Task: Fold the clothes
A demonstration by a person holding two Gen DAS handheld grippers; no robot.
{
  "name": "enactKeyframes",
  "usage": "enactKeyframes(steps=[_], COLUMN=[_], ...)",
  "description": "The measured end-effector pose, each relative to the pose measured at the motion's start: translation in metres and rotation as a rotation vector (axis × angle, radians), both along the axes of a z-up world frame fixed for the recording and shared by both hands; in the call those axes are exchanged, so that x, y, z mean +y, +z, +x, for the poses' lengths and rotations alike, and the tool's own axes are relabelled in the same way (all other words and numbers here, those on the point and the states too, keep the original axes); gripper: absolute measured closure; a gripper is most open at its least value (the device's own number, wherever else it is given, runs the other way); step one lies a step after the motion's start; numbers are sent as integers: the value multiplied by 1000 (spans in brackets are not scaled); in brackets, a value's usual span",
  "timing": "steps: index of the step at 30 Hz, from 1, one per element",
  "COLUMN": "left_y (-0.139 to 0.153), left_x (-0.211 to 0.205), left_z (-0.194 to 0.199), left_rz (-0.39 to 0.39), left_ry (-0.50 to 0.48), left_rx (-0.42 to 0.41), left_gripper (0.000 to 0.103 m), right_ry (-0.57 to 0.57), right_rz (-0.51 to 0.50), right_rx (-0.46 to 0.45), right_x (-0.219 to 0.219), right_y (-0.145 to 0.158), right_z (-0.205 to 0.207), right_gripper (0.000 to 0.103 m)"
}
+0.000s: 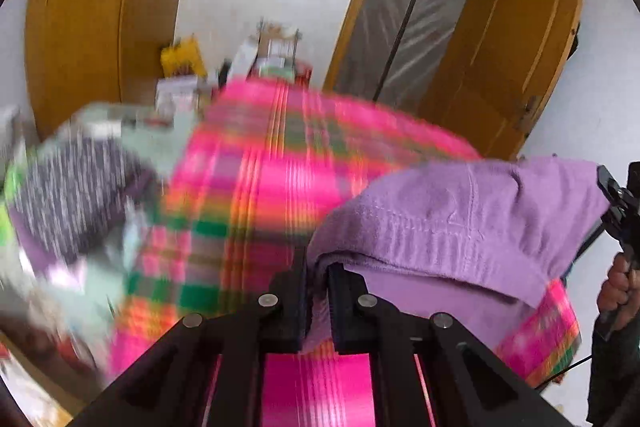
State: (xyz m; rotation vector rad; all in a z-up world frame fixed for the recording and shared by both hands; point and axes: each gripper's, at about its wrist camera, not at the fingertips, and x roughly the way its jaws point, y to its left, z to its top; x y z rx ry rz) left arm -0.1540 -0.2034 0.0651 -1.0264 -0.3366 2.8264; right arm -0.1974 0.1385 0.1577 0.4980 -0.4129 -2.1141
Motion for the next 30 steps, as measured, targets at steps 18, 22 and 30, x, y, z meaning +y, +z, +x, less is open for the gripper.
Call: enactKeyframes(steps=[18, 22, 30], left_y=[188, 186, 271], left_x=[104, 141, 199], left_z=[-116, -150, -176], left_rz=[-313, -344, -221], left_ry=[-94, -129, -186], left_rx=[201, 168, 339], left_gripper=[94, 94, 94], right_ry=[-210, -292, -441], right_rz=[-151, -128, -159], right_rx=[269, 256, 376], right_x=[77, 99, 155], right_y=[156, 158, 217], right_z=[3, -9, 10], right_gripper=[100, 100, 101])
